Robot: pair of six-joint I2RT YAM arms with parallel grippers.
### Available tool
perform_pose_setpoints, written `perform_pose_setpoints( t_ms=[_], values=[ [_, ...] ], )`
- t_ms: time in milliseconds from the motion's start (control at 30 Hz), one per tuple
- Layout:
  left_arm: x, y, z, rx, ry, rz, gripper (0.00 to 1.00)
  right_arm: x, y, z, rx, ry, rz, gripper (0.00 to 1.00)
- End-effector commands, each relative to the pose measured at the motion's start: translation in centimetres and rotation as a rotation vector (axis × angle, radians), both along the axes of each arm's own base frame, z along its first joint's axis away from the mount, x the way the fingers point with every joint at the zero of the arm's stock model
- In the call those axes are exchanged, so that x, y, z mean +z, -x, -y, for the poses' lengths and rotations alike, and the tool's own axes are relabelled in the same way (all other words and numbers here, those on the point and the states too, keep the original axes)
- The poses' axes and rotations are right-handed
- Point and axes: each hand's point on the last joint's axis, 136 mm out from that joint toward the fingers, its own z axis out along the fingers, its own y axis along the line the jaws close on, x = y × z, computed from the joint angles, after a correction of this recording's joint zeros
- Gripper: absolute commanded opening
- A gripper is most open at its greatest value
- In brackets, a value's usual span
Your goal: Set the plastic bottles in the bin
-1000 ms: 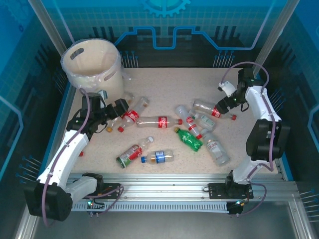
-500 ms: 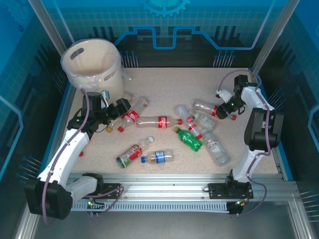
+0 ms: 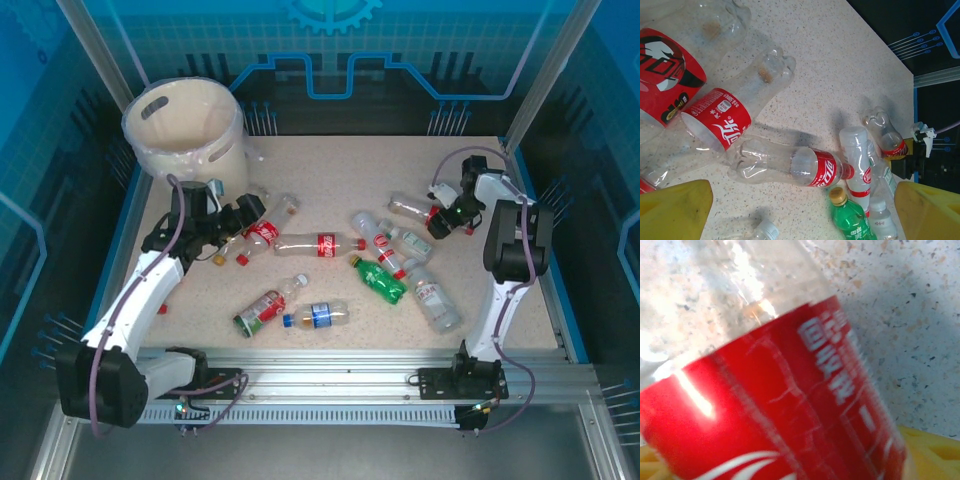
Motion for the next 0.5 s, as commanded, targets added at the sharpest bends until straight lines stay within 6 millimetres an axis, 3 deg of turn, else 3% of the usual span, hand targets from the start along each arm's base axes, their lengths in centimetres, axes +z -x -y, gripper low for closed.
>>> perform_pose_setpoints(
  t_ms=[0, 200, 300, 467],
  values=[
    [2.1, -1.0, 1.1, -0.023, 0.054, 0.045, 0.95, 0.8, -1.1, -0.4, -0.01, -0.048, 0.04, 0.72],
    [3.0, -1.7, 2.0, -0.048, 0.058, 0.06, 0.94, 2.7, -1.0, -0.3, -0.029, -0.061, 0.092, 0.57],
    [3.6, -1.9, 3.1, -0.088, 0.061, 0.071, 0.95, 5.2, -1.4, -0.6, -0.079, -0.122, 0.151, 0.52],
    [5.3, -2.5, 6.1, -0.14, 0.104, 0.104, 0.95, 10.0, -1.6, -1.1, -0.166, -0.138, 0.254, 0.52]
  ],
)
